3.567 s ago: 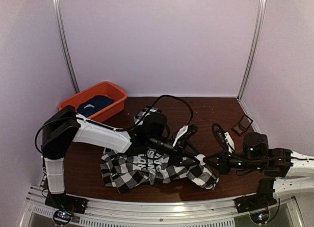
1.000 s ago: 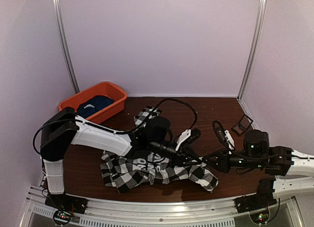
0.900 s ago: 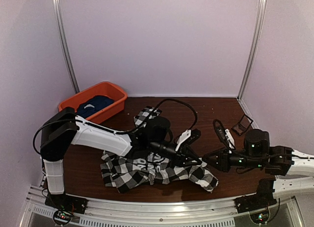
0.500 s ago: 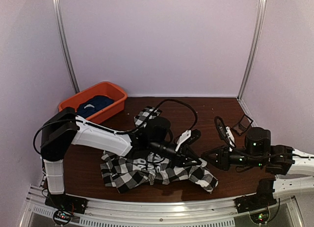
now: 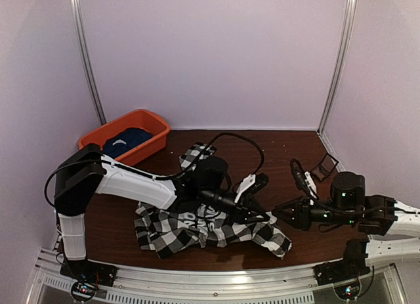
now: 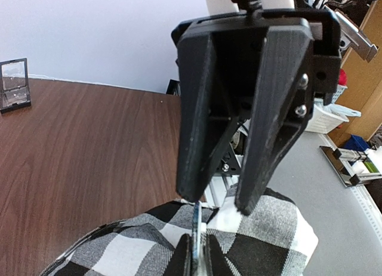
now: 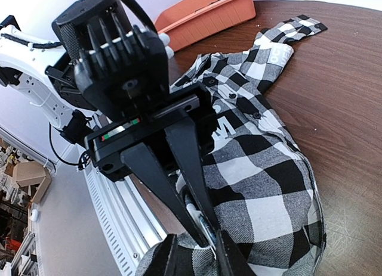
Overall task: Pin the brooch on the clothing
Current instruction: Pin the brooch at the center of the board.
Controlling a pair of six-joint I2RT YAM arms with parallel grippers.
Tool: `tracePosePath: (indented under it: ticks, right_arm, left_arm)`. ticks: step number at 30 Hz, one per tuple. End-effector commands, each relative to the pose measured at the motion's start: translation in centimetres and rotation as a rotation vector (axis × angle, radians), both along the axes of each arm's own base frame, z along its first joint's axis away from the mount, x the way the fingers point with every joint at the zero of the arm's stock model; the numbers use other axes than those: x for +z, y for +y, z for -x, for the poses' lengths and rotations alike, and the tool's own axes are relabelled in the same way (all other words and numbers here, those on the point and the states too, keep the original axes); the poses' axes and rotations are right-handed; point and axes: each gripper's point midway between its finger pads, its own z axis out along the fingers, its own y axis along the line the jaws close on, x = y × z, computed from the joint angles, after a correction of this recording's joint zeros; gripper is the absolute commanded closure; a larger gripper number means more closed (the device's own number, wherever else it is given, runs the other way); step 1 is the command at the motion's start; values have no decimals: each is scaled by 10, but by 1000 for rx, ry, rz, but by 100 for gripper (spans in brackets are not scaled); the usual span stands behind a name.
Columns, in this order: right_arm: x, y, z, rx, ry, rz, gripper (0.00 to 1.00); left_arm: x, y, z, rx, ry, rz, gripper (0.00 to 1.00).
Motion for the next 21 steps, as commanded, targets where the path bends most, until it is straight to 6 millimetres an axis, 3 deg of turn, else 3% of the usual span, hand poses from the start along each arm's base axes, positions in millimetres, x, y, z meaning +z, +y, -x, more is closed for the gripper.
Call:
tracePosePath:
  ticks: [1,5,13,21]
  right_arm:
    - [-18,3,3,30,18,49,77]
    - [-23,4,3,36,24,62,78]
    - [-19,2,3,26,13,45,90]
    - [-28,4,5,41,33,64,85]
  left_arm:
    - [7,-2,4,-24,-18,37,100]
    - [7,-2,4,-27,-14,38,100]
    - [8,-2,5,-34,-14,41,100]
    - [8,-1,6,-38,-13,44,100]
